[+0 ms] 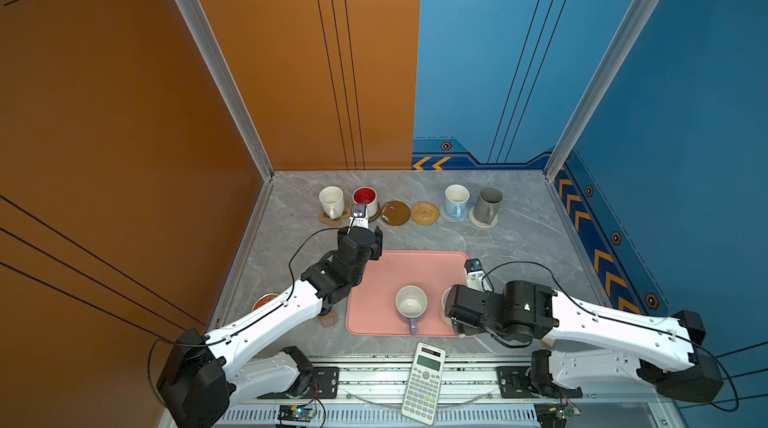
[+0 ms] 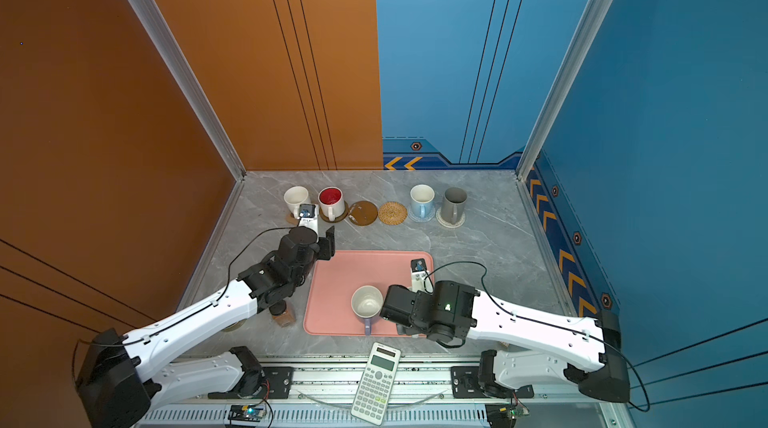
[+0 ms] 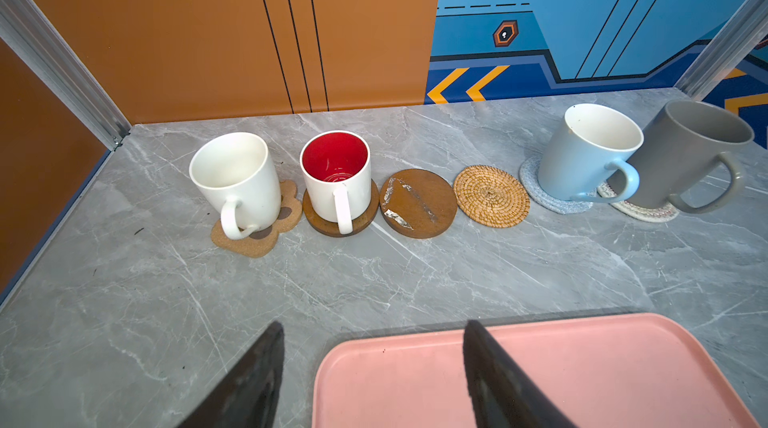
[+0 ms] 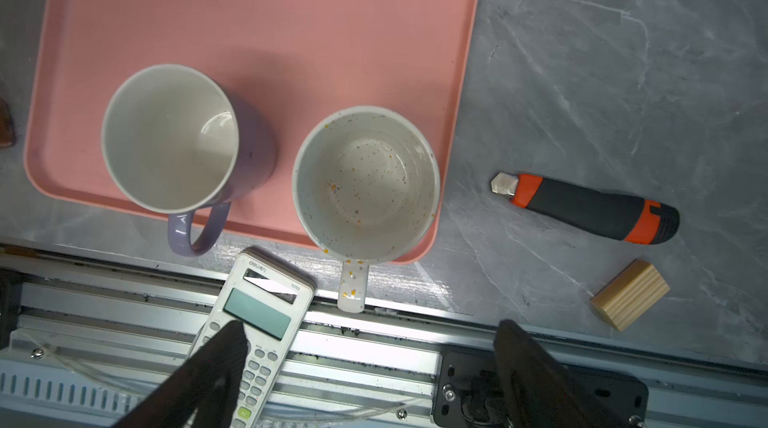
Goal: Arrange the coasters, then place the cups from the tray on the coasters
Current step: 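Move the right gripper over the white speckled mug on the tray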
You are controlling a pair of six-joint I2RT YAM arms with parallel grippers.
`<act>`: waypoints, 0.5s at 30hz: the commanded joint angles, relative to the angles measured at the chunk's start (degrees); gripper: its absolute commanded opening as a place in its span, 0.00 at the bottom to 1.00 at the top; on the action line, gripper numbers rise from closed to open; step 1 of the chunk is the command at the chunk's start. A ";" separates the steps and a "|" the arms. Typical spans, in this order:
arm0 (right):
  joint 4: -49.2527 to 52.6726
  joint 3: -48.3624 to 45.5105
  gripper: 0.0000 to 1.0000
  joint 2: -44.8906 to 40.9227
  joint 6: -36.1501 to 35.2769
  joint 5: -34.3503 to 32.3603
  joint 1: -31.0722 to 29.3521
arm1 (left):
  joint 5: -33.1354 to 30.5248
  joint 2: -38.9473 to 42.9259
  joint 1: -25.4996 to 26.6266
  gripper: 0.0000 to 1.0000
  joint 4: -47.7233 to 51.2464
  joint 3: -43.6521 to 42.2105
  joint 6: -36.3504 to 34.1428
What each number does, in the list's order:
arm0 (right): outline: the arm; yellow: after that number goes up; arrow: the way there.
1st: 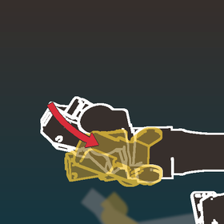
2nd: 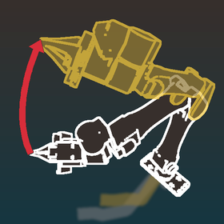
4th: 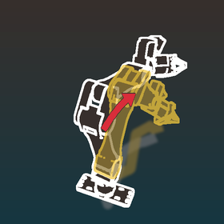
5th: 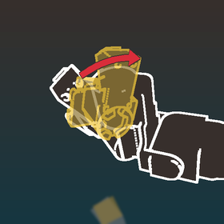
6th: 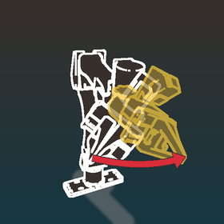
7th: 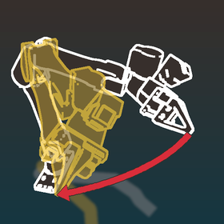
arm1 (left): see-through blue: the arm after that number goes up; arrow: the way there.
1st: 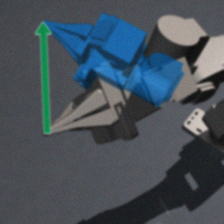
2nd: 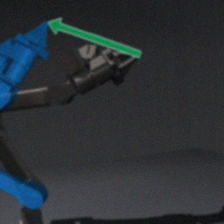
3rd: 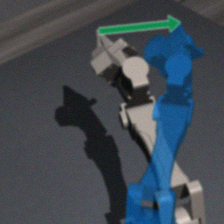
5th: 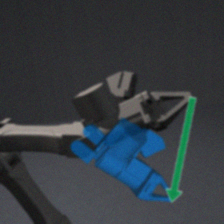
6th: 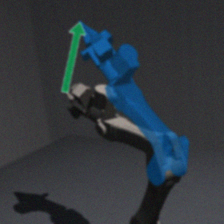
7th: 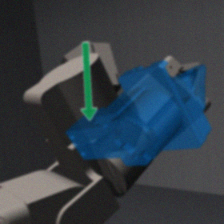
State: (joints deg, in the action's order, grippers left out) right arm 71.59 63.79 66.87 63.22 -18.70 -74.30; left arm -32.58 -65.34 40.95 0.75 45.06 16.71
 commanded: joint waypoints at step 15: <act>-12.78 -12.48 0.69 -0.01 7.52 6.57 -0.95 | -2.24 1.25 0.30 0.70 -0.82 -1.80 -0.46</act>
State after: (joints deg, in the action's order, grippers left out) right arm 61.54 52.66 66.87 69.41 -12.67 -75.42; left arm -32.86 -65.17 40.95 0.54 44.18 16.69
